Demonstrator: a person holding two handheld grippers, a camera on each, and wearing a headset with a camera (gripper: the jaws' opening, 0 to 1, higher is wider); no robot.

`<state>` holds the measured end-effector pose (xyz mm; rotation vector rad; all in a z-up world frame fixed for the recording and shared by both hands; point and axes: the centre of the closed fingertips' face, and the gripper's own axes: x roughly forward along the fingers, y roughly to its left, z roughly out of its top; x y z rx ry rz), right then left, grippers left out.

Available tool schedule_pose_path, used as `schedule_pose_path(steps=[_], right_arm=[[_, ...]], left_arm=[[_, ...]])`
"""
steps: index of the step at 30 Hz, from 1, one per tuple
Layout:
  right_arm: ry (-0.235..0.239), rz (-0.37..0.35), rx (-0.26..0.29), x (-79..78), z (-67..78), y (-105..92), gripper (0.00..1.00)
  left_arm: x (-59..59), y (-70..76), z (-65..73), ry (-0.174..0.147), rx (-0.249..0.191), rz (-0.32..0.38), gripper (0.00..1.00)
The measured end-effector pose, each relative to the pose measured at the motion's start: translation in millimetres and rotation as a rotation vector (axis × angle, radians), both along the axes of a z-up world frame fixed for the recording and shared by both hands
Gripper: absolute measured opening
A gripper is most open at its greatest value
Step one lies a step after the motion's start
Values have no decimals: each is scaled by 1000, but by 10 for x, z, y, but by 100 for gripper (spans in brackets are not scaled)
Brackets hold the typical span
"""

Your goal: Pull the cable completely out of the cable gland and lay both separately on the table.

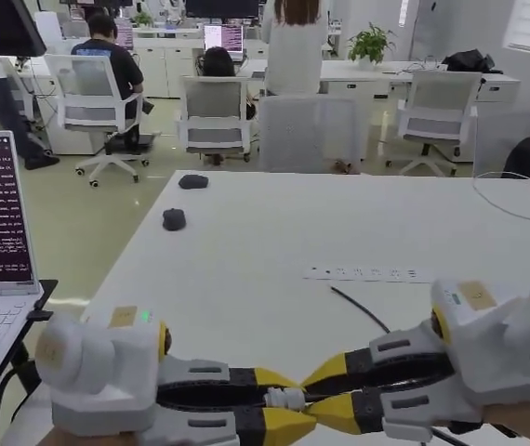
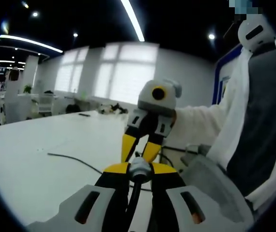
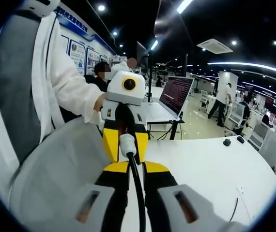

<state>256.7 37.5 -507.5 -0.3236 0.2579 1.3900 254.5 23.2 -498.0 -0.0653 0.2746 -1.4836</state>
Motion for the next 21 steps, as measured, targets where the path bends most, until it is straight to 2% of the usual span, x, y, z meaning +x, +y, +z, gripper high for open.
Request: schedule_pose_path(steps=[2,4,7,13,18,21], right_arm=[[1,-9,8,14,15,-12,7],[3,-5,2,17,-2,-51,5],[2,-19,1,47,-6,-112,3],[-5,-61,3,115,2,-267,3],[7,-106,-2,149,-49,-442,3],[12,-117,-7,142,-73,-481,3]], left_arm=[[5,1,16,-1,-6,1,17],[54,32,10,-6,-5,16,17],[130,106,18,2,-14,34,17],[200,241,89,-11,-19,62,17],[255,350,111,-8,-30,93,17],[260,363,106,-9,-26,99,17]])
